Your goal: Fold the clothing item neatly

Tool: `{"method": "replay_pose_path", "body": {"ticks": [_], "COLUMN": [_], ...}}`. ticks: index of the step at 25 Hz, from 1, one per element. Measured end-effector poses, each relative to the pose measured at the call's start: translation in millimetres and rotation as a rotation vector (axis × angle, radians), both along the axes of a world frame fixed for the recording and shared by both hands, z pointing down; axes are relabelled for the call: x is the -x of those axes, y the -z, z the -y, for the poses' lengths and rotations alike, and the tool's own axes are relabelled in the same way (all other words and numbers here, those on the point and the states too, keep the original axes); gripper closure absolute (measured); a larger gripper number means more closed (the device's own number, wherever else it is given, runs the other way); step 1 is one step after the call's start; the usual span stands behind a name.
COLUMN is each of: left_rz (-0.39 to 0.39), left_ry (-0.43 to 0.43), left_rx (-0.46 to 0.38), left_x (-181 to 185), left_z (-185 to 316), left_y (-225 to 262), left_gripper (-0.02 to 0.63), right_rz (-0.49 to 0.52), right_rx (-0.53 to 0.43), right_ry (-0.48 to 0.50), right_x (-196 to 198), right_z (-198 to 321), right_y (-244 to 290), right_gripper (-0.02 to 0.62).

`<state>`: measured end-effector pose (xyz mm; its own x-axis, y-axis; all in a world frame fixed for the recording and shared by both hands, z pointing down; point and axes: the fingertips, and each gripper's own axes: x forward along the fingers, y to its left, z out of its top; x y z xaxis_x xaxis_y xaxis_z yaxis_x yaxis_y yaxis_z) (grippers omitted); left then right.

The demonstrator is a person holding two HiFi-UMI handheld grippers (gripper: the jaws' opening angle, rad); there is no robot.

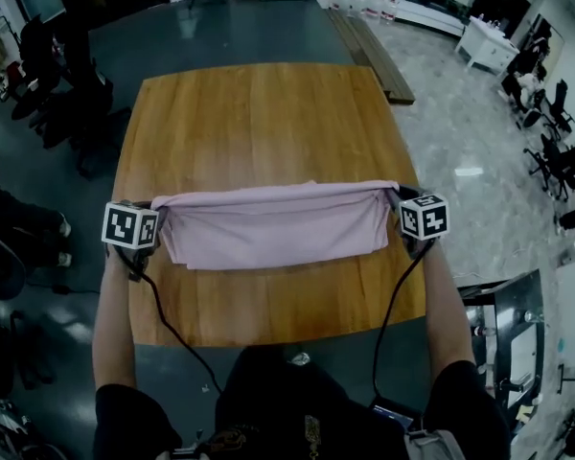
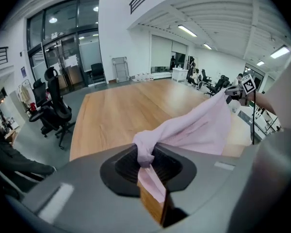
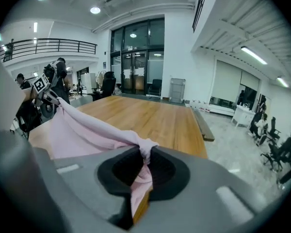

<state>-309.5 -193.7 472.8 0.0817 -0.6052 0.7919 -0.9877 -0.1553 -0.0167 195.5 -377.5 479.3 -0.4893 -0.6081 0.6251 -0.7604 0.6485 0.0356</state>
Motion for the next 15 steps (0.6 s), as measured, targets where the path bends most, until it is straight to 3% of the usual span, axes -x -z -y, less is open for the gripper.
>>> {"method": "replay_pose_path", "body": {"ticks": [7, 12, 15], "left_rz": [0.001, -0.018, -0.053], "left_ry": [-0.007, 0.028, 0.060], "left_rx": [0.171, 0.195, 0.189], "left_x": [19.9, 24.9, 29.4], "left_z": [66.7, 78.2, 78.5], "left_y": [-72.4, -105.7, -116.2], "left_gripper": [0.541, 0.497, 0.449], "right_rz": [-0.110, -0.123, -0.131], "right_rx": [0.166, 0.233, 0.229], "right_ry": [-0.053, -0.062, -0.101], "right_x": [17.6, 20.3, 11.7], "right_z": [62.1, 77.1, 86.5], "right_y": [-72.4, -107.3, -118.9], "right_gripper": [0.569, 0.554, 0.484]}}
